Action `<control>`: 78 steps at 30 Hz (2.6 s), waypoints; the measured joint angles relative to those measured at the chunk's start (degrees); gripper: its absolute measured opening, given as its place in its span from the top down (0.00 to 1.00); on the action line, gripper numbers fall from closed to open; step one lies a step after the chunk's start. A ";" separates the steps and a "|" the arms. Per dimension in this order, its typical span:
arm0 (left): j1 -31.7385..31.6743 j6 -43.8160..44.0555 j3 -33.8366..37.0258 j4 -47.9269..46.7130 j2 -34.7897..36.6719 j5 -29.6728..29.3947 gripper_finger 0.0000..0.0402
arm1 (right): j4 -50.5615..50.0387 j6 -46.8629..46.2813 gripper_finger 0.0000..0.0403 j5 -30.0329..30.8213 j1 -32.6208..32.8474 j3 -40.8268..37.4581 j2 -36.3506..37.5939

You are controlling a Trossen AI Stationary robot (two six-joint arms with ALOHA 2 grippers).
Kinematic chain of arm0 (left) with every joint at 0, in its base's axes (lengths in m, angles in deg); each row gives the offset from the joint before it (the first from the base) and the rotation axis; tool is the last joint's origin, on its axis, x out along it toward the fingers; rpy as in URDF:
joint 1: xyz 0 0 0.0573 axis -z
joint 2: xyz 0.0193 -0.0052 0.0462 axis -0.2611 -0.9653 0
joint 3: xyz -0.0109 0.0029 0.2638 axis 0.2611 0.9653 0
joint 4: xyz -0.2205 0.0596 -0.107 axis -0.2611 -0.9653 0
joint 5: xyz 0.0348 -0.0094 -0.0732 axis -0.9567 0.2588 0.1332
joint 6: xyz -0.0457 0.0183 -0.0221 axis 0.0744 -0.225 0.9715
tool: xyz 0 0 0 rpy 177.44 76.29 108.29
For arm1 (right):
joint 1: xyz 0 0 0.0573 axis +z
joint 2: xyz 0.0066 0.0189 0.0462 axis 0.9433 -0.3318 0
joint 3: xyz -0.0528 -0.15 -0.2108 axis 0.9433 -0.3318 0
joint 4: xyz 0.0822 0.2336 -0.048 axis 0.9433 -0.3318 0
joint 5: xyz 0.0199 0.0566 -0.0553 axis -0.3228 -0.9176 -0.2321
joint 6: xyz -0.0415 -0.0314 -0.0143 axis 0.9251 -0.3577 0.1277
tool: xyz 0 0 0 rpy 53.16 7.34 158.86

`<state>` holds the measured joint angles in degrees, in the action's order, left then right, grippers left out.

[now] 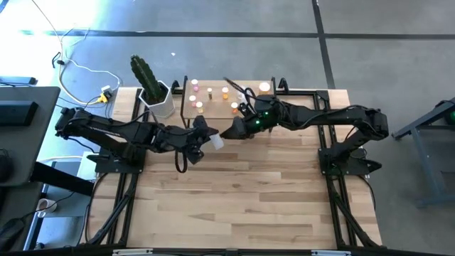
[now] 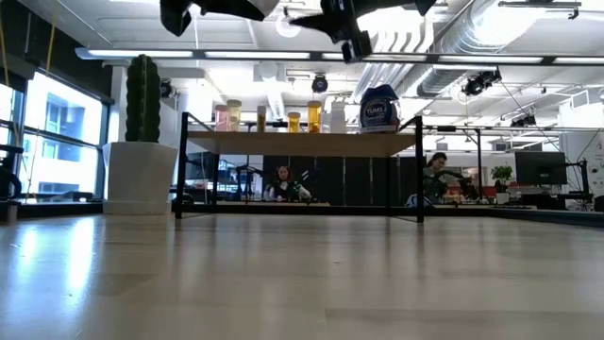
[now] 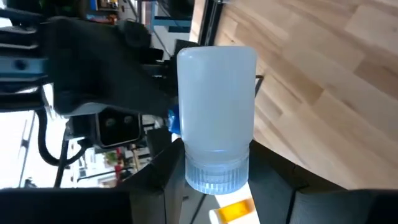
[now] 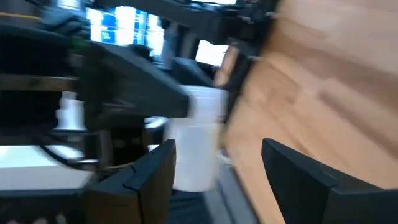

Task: Pick and place medicine bottles onto shelf by color
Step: Put the white pill bottle on the shelf

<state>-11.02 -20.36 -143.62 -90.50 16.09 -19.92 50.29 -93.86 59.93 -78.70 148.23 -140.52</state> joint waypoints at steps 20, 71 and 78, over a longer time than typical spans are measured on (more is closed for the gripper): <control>-0.01 -3.53 0.00 3.22 -0.02 -4.00 0.67 | 6.99 -5.10 0.43 -1.63 1.50 0.02 -1.05; -1.18 42.34 0.00 -0.61 0.00 -11.12 0.44 | 6.50 0.98 0.65 -0.92 -2.94 0.02 -2.53; -4.55 62.07 0.00 -1.62 0.33 -2.70 0.44 | 2.90 10.89 0.65 -1.00 -6.29 0.02 -2.51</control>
<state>-15.57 41.71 -143.62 -92.12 16.42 -22.62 53.19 -82.97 58.93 -84.99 148.26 -143.03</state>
